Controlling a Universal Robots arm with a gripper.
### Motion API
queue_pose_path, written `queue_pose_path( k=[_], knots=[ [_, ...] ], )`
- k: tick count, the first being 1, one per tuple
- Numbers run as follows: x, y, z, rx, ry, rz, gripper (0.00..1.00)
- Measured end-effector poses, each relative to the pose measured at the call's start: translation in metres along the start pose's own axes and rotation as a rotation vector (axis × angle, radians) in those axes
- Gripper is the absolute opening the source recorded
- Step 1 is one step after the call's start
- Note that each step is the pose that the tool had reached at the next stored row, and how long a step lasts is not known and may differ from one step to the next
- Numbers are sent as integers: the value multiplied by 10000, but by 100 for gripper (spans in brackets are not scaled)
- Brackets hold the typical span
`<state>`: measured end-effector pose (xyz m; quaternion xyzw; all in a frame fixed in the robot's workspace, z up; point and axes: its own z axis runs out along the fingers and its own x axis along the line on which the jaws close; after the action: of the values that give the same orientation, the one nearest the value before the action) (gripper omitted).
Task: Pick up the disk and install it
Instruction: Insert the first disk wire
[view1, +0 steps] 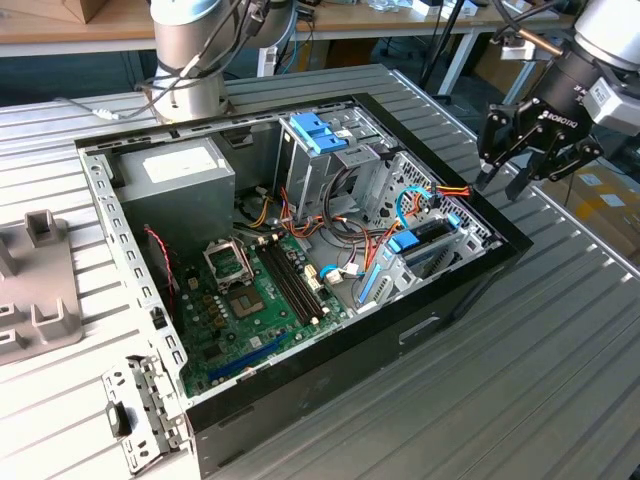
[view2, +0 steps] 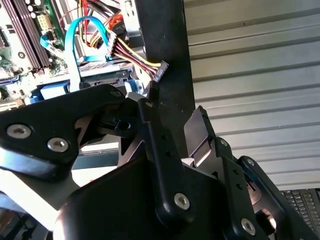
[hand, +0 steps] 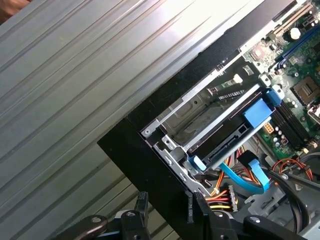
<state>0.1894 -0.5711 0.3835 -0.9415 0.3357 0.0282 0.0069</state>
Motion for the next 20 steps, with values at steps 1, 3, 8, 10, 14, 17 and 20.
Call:
queue_pose_path(
  k=[1,3,8,10,14,17,20],
  knots=[
    [-7,-10,3,-9,1,-154,48],
    [-24,-30,10,-16,3,-244,48],
    [-58,-76,51,-14,1,-245,48],
    [-70,-92,70,-15,2,-246,48],
    [-81,-108,101,-14,1,-245,48],
    [-84,-113,118,-15,2,-245,48],
    [-83,-113,144,-14,1,-246,48]
  ],
)
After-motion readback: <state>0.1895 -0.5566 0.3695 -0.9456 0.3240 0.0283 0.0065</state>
